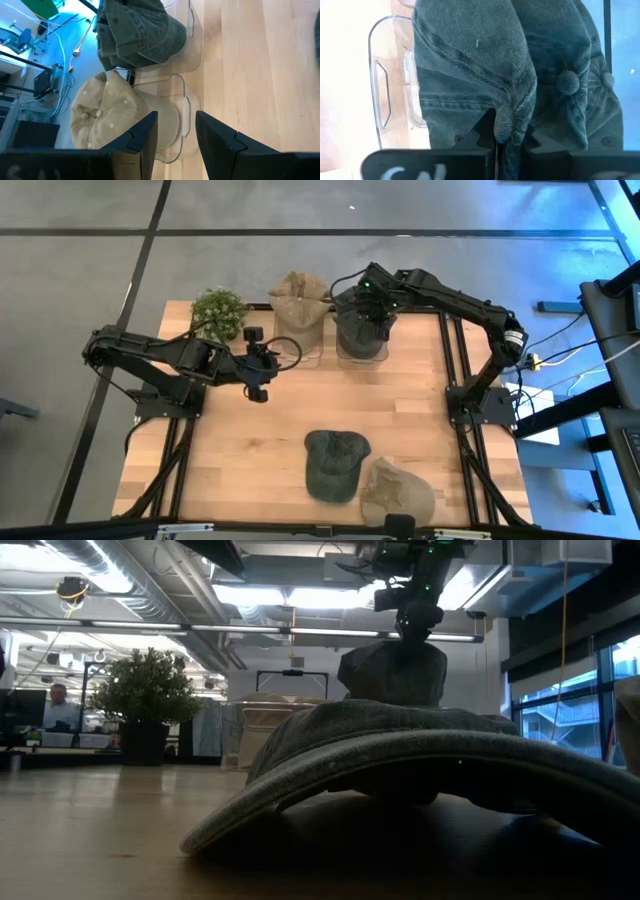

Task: Pick & Place hat
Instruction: Put the black cap into the right transparent bin

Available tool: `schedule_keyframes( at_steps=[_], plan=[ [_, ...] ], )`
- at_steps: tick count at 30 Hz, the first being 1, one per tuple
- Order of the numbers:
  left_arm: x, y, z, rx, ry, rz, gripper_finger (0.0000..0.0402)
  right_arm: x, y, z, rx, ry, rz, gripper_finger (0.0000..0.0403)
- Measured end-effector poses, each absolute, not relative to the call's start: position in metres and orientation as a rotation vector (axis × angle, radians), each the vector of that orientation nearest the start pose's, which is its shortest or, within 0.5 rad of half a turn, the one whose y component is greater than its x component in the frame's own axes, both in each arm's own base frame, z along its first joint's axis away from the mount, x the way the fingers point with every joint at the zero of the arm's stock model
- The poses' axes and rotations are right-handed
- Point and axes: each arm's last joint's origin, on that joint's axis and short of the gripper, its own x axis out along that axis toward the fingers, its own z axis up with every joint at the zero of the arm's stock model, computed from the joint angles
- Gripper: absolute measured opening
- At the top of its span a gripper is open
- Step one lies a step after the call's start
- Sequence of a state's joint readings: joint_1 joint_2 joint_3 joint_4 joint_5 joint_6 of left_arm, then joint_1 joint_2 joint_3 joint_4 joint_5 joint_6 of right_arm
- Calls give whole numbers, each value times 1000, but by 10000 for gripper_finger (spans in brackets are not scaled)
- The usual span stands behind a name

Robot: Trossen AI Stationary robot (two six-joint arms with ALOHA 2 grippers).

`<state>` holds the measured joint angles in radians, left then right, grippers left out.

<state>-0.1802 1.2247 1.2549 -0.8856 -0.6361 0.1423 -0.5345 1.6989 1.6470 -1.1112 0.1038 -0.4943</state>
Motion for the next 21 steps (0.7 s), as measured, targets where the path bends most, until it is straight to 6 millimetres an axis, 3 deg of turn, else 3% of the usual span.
schedule_keyframes(
  at_steps=[11,21],
  plan=[
    [235,-25,352,461,794,370,127,290,-176,324,-170,1261,-263,44],
    [240,-26,357,432,723,378,127,290,-177,326,-195,1278,-333,173]
  ],
)
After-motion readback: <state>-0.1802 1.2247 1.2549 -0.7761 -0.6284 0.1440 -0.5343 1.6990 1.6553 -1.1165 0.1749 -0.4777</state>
